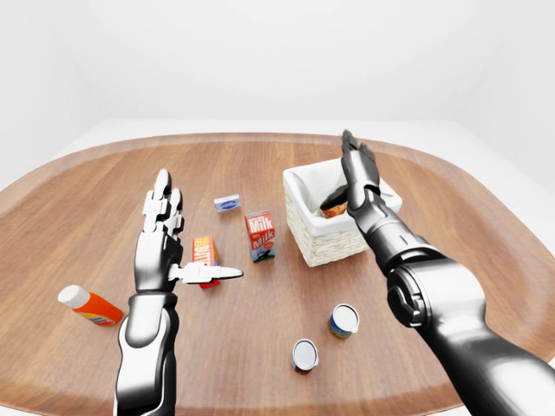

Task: Pick up the orange juice, and put it in the basket.

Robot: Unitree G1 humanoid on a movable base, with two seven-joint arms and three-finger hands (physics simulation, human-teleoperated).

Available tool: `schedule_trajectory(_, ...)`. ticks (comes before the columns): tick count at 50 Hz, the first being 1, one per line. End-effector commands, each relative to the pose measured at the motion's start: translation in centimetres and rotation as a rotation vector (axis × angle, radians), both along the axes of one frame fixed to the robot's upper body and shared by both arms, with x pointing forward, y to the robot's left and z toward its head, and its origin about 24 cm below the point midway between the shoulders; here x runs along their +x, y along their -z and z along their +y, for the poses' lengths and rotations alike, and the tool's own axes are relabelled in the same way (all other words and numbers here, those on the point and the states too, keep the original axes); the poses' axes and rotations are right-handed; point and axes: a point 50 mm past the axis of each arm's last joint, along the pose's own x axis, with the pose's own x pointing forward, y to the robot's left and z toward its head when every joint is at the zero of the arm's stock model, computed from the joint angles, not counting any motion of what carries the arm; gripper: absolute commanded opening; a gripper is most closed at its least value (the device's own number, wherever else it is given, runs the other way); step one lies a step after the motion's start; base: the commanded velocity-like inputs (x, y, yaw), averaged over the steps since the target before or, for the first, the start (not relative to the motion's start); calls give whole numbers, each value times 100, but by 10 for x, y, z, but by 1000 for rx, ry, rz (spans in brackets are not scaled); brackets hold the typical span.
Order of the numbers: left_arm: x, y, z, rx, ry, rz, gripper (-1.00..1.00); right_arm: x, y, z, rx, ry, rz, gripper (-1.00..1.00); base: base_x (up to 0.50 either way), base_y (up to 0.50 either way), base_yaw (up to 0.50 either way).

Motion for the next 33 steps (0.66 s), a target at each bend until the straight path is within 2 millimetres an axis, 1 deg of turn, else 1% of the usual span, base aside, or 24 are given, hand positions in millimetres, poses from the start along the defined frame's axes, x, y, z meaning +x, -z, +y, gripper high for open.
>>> schedule_trajectory(1,2,3,1,-4,-2,15,100,0,-3,0,-7,0,-16,100,0,0,0)
schedule_trajectory(20,4,6,2,-6,-2,26,100,2,-7,-1,-15,-4,-22,100,0,0,0)
schedule_trajectory(33,-3,-5,-2,0,0,-22,100,4,-18,-2,-30,-4,-40,100,0,0,0)
